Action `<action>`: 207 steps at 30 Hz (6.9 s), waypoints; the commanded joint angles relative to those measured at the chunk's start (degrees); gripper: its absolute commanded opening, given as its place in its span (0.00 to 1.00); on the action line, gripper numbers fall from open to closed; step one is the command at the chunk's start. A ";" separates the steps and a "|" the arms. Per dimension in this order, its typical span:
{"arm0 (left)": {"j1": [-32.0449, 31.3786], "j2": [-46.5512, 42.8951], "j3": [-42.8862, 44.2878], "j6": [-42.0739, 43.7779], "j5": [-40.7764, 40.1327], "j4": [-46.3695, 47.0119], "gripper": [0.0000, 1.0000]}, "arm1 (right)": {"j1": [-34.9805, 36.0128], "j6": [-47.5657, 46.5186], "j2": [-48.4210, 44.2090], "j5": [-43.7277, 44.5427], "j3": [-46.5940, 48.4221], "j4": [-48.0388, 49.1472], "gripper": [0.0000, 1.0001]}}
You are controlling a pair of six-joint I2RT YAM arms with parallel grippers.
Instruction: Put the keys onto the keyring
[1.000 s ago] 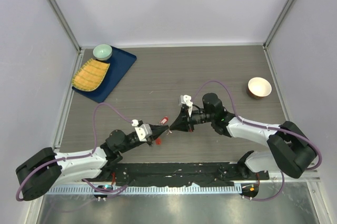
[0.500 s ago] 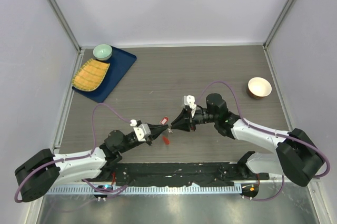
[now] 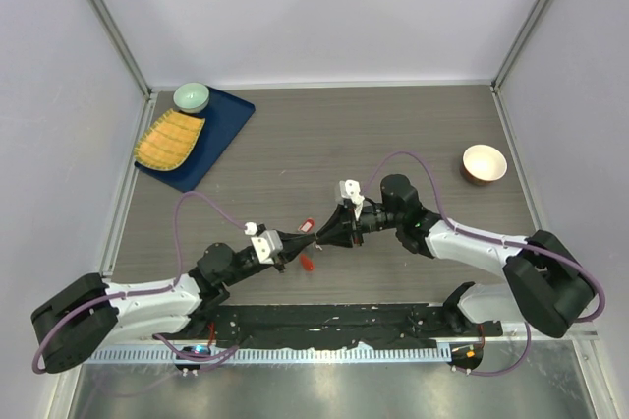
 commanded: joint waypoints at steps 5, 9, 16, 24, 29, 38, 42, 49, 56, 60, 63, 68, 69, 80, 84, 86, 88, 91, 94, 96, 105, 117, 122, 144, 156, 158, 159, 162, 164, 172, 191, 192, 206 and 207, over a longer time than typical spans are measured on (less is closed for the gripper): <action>-0.11 2.27 1.54 -1.19 -0.11 9.31 0.00 | 0.38 0.87 2.13 -3.26 1.71 5.87 0.19; -0.11 1.93 0.93 -1.10 -1.43 10.28 0.00 | 0.38 0.70 2.49 -3.44 1.71 5.26 0.14; -0.11 -0.88 0.40 -0.39 -2.83 7.92 0.00 | 0.38 -0.52 1.44 -2.82 2.14 2.89 0.01; -0.11 -11.77 2.42 -1.98 -8.02 -14.47 0.15 | 0.55 -17.92 -1.47 6.30 13.99 -27.67 0.01; -0.02 -20.83 2.42 -1.98 -9.78 -27.14 0.24 | 0.82 -27.50 0.46 12.29 22.00 -45.24 0.01; 3.75 -13.38 2.16 -5.05 -5.30 -22.17 0.38 | 2.92 -38.94 5.03 18.53 32.64 -61.60 0.01; 7.70 -6.97 2.59 -4.44 1.00 -14.16 0.44 | 4.76 -40.78 6.79 20.82 35.36 -65.14 0.01; 8.86 2.61 3.47 -4.00 6.65 0.78 0.47 | 7.23 -41.49 6.71 20.82 35.37 -65.58 0.01; 8.86 4.91 5.58 -2.68 11.48 2.47 0.44 | 7.50 -41.23 6.71 20.29 34.75 -64.79 0.01; 8.86 5.53 6.38 -2.50 12.72 0.80 0.39 | 7.50 -41.14 6.62 20.03 34.58 -64.70 0.01; 8.86 5.97 6.73 -1.11 13.42 -0.34 0.34 | 7.50 -41.14 6.45 19.68 34.40 -64.35 0.01; 8.86 6.06 7.69 -0.05 14.22 -3.59 0.30 | 7.50 -40.96 5.83 19.59 34.23 -64.00 0.01; 8.86 6.23 7.87 0.30 13.95 -4.65 0.29 | 7.50 -40.96 5.65 19.50 34.23 -64.00 0.01; 8.86 6.67 9.54 1.01 11.58 -9.93 0.26 | 7.58 -40.87 5.13 19.15 33.88 -63.56 0.01; 8.86 6.85 9.80 1.10 11.32 -10.72 0.22 | 7.58 -40.79 5.04 19.15 33.79 -63.47 0.01; 8.86 6.76 9.98 1.01 11.40 -11.16 0.14 | 7.58 -40.79 5.12 19.06 33.79 -63.38 0.01; 8.86 6.85 10.07 1.19 11.49 -11.42 0.04 | 7.58 -40.79 5.04 19.06 33.88 -63.38 0.01; 8.86 6.67 10.16 1.19 11.67 -11.60 0.00 | 7.58 -40.61 4.86 19.15 33.70 -63.21 0.01; 8.86 5.80 9.90 1.19 11.23 -12.13 0.00 | 7.58 -39.73 4.42 19.94 33.61 -62.42 0.05; 8.86 5.09 9.28 1.19 10.18 -11.69 0.00 | 7.58 -37.46 3.38 20.73 32.91 -61.28 0.10; 8.86 2.63 3.48 -0.39 1.12 0.43 0.00 | 7.50 -10.41 -10.06 32.14 18.51 -36.42 0.55; 8.77 9.04 4.79 -1.19 2.96 14.50 0.00 | 7.50 15.64 -17.99 46.05 4.87 -10.91 0.56; 8.77 11.76 7.78 0.13 2.96 16.08 0.00 | 7.50 14.76 -16.67 43.42 6.01 -9.77 0.54; 9.21 20.29 13.32 0.66 2.53 23.29 0.00 | 3.19 7.47 -12.80 33.92 11.73 -21.80 0.01; 12.55 25.83 18.93 7.33 4.38 25.06 0.00 | 3.01 10.80 -15.18 51.04 14.45 -22.45 0.37; 13.33 29.58 20.70 7.78 3.84 25.66 0.00 | 2.75 11.77 -13.08 57.63 15.42 -20.94 0.39; 14.47 30.05 21.57 7.61 5.59 27.84 0.00 | 2.66 12.12 -12.20 60.08 15.85 -19.71 0.40; 14.57 29.18 24.03 6.73 6.30 28.04 0.00 | 1.00 14.84 -9.99 64.50 16.47 -15.68 0.43; 14.57 29.17 25.44 7.07 6.74 28.04 0.00 | -0.41 16.77 -9.03 60.93 17.00 -14.08 0.45; 14.57 27.42 24.92 3.92 7.27 27.95 0.00 | -4.97 16.52 -10.25 49.92 15.61 -11.27 0.48; 14.57 23.20 20.71 -1.27 7.71 28.04 0.00 | -7.62 12.39 -12.01 33.84 1.71 2.61 0.49; 14.48 23.02 20.44 -1.36 7.71 27.95 0.00 | -7.62 12.30 -12.10 33.31 1.62 3.93 0.49; 14.57 22.14 19.91 -3.46 10.00 28.04 0.00 | -7.71 11.42 -11.31 27.33 1.35 9.39 0.49; 14.57 22.05 19.91 -3.56 10.17 28.04 0.00 | -7.71 11.42 -11.22 26.89 1.36 9.48 0.49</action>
